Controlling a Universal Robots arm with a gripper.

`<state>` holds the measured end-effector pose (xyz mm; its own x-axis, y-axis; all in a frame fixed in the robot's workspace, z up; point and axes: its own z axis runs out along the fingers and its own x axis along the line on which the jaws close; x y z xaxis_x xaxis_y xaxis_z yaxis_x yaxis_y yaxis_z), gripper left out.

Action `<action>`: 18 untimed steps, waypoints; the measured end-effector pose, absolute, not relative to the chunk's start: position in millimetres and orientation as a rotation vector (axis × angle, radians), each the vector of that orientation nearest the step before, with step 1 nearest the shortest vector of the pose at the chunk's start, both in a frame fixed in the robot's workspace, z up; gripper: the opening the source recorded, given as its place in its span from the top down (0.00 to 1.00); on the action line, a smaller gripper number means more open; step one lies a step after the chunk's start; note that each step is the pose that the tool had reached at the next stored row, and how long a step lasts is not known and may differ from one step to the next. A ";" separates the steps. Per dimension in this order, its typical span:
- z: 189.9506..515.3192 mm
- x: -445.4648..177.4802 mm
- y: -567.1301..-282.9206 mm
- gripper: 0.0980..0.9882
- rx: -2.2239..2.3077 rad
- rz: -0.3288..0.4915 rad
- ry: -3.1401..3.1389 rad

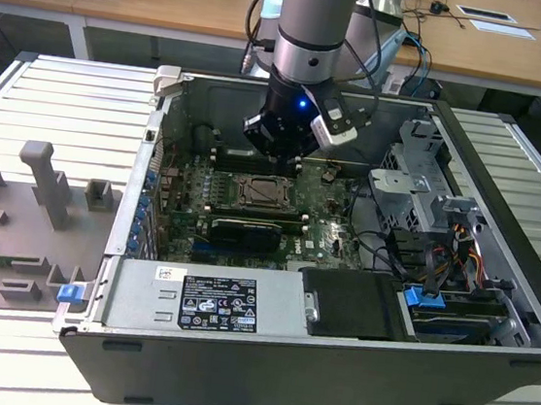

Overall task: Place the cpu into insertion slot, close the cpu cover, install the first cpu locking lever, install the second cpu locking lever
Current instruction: 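Install the second cpu locking lever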

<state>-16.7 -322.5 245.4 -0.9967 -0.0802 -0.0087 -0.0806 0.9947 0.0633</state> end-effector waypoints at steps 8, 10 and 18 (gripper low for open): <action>245.4 -16.7 -328.9 0.99 -0.126 0.101 3.131; 245.2 -16.7 -333.2 0.99 -0.126 0.103 3.131; 244.3 -16.7 -356.0 0.99 -0.126 0.129 3.133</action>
<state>-16.7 -356.0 244.3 -0.9968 -0.0801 -0.0063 -0.0803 0.9934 0.0819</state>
